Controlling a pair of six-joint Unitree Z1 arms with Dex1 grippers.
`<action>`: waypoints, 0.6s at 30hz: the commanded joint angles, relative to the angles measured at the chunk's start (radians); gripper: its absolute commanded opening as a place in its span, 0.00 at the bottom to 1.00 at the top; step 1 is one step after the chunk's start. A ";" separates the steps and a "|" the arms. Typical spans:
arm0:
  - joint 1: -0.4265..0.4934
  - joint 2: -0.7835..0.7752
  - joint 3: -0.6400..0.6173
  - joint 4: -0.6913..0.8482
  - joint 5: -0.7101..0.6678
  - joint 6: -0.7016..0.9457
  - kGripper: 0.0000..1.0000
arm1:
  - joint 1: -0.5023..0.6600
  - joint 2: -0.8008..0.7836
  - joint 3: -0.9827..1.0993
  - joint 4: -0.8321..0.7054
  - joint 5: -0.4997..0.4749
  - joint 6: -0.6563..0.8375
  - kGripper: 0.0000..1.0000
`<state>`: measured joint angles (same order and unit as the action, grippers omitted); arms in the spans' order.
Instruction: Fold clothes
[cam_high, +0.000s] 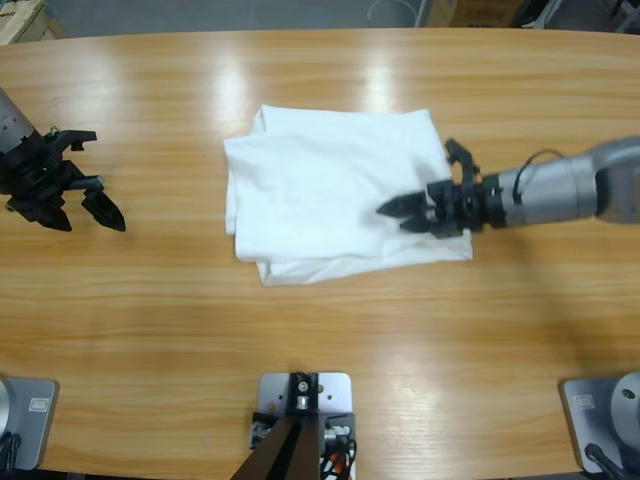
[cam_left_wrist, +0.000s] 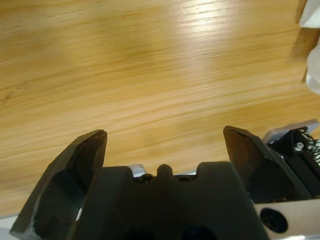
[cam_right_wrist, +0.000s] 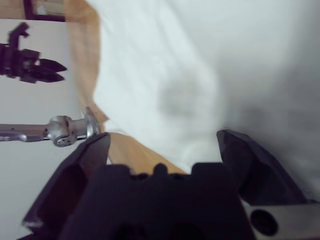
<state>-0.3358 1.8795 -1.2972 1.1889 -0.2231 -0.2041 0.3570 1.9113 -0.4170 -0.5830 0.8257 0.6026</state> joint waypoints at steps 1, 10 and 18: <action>-0.008 0.059 0.015 -0.007 -0.016 0.000 0.91 | -0.013 0.066 0.066 -0.073 0.019 0.023 0.86; -0.019 0.051 0.016 -0.006 -0.015 -0.001 0.91 | -0.008 -0.221 -0.096 0.346 -0.061 -0.037 0.86; -0.024 0.046 0.016 -0.005 -0.013 -0.001 0.91 | -0.006 -0.377 -0.466 0.850 -0.209 -0.174 0.86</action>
<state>-0.3493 1.8934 -1.2972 1.1890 -0.2231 -0.2041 0.3622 1.6256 -0.7303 0.0600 0.6884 0.5056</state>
